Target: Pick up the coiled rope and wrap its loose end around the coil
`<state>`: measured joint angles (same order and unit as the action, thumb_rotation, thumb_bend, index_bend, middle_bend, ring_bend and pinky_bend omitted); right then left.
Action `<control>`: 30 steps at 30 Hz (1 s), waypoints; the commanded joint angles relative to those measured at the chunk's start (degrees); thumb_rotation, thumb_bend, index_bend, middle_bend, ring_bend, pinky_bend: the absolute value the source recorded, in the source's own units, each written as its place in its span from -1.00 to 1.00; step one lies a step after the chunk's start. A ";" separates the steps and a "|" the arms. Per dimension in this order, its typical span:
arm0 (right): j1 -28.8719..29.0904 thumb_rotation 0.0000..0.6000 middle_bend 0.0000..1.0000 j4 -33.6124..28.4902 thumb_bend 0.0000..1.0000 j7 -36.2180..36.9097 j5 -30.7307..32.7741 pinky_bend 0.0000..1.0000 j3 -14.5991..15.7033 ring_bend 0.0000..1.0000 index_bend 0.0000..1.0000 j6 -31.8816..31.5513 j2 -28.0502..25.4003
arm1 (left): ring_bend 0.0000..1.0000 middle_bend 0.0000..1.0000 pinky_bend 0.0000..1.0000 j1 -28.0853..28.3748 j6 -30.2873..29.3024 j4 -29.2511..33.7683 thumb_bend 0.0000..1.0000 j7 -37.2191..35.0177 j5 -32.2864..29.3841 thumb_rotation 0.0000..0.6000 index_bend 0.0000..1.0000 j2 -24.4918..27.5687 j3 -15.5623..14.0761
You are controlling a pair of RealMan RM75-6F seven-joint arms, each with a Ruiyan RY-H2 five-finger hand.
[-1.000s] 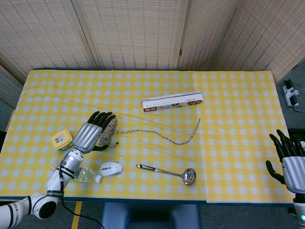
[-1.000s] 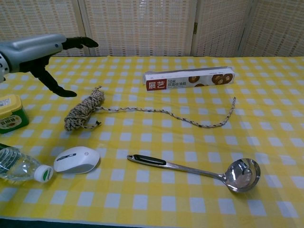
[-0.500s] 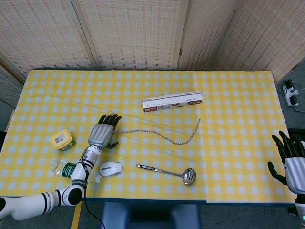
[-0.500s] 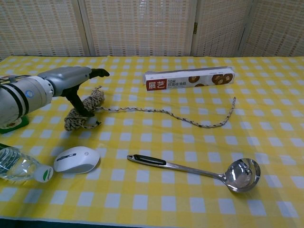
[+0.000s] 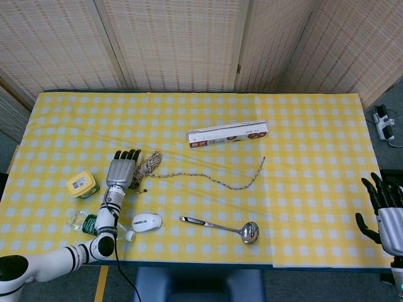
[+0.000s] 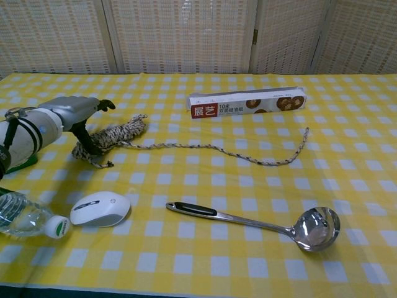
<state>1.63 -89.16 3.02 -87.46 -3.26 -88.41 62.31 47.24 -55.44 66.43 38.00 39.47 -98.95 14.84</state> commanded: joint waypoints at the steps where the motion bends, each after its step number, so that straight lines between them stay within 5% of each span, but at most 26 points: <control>1: -0.03 1.00 -1.00 0.01 -0.12 -0.04 0.03 -1.00 -0.02 -0.80 -1.00 -0.01 0.00 | -0.61 -0.66 -0.74 -0.20 0.92 -0.78 -0.55 -0.83 -1.53 1.00 -0.60 0.04 0.63; 8: -0.07 1.00 -1.00 0.11 -0.12 0.08 0.19 -1.00 0.07 -0.80 -1.00 0.30 0.24 | -0.40 -0.42 -0.54 -1.44 2.44 -0.22 -0.46 -8.22 1.97 1.00 -0.34 0.24 1.09; 30: 0.19 1.00 -1.00 0.34 -0.12 0.27 0.90 -1.00 -0.22 -0.80 -1.00 1.26 0.35 | -0.22 -0.21 -0.30 -1.79 2.61 -9.62 -0.38 -13.16 6.26 1.00 -0.16 -4.67 0.96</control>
<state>1.81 -88.82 3.30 -86.56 -3.48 -87.16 62.66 45.54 -52.90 57.13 25.12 45.54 -103.43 15.73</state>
